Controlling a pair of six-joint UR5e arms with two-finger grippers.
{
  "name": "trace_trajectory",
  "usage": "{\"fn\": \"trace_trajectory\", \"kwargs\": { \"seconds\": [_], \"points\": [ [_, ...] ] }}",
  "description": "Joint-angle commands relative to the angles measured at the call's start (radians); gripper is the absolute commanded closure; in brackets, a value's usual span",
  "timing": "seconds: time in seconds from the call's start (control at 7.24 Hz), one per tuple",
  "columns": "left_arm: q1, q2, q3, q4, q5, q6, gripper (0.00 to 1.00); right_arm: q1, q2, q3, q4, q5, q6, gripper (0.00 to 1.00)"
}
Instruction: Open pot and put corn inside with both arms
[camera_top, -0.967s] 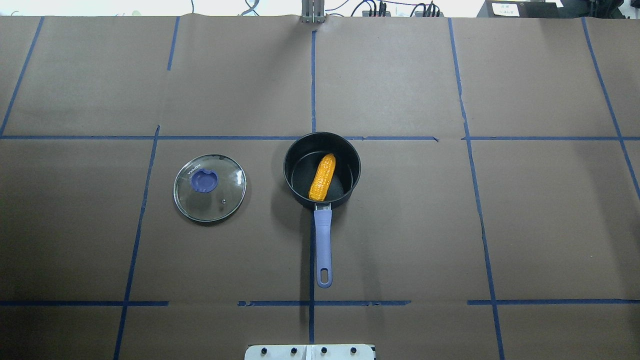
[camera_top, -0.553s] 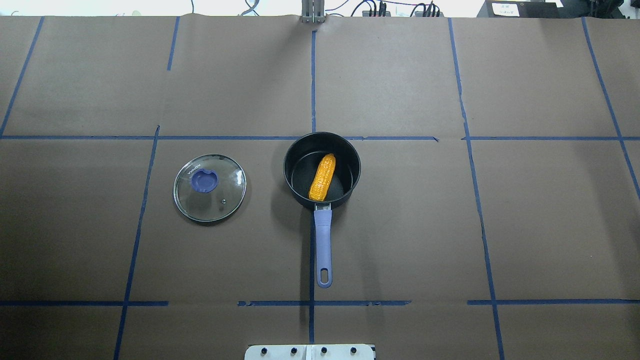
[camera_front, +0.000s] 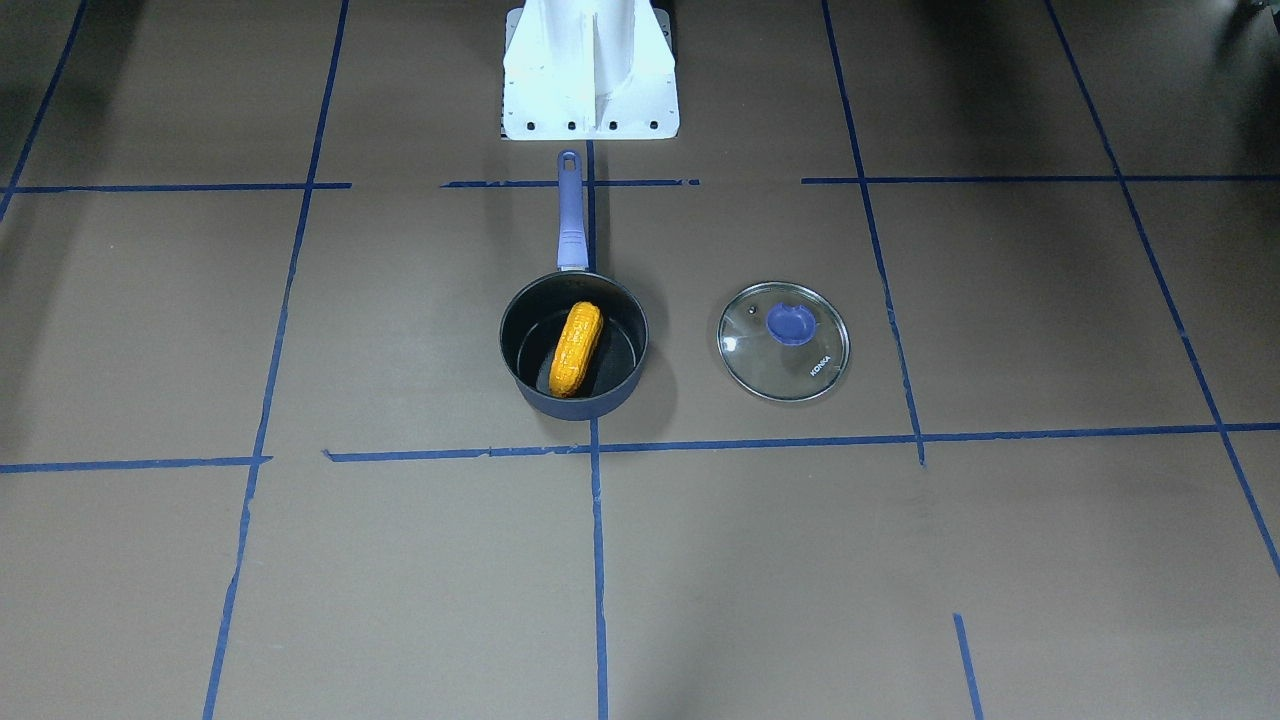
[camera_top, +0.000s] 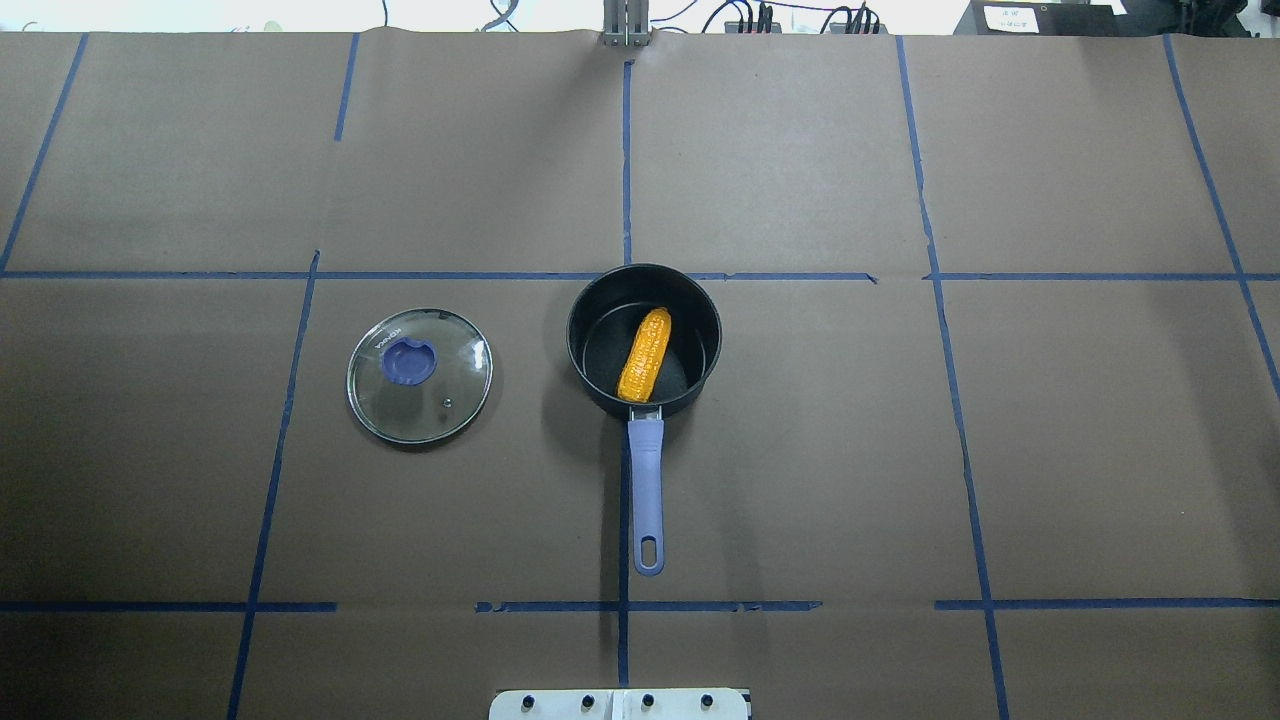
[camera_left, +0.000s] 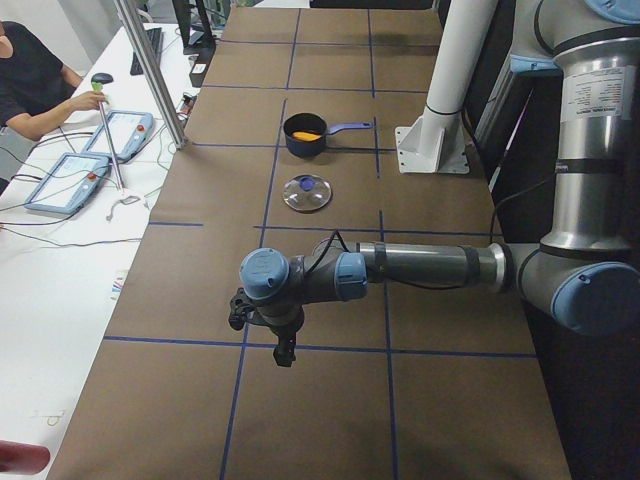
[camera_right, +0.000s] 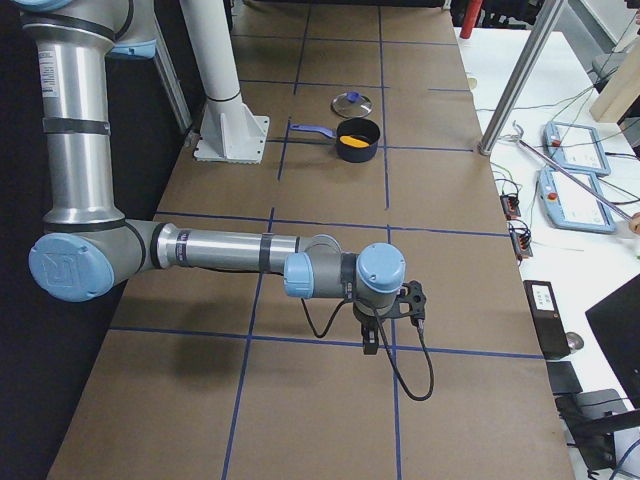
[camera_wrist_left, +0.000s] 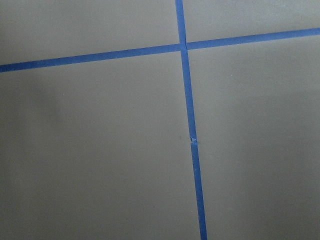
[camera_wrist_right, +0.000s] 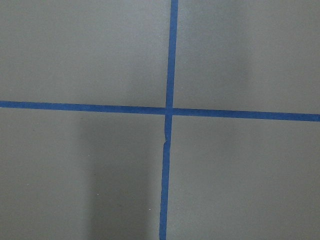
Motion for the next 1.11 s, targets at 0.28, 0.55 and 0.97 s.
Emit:
{"fn": "trace_trajectory", "kwargs": {
  "seconds": [0.28, 0.55, 0.97],
  "points": [
    [0.0, -0.005, 0.005, -0.03, 0.0, -0.088, 0.0, 0.0, 0.001, 0.0, 0.0, 0.0, 0.0, 0.0],
    [0.0, -0.005, 0.004, -0.03, 0.0, -0.088, 0.0, 0.0, 0.001, 0.0, 0.0, 0.0, 0.0, 0.0],
    [0.0, -0.005, 0.004, -0.03, 0.0, -0.088, 0.0, 0.0, 0.001, 0.002, 0.0, 0.0, 0.002, 0.0]
  ]
}}
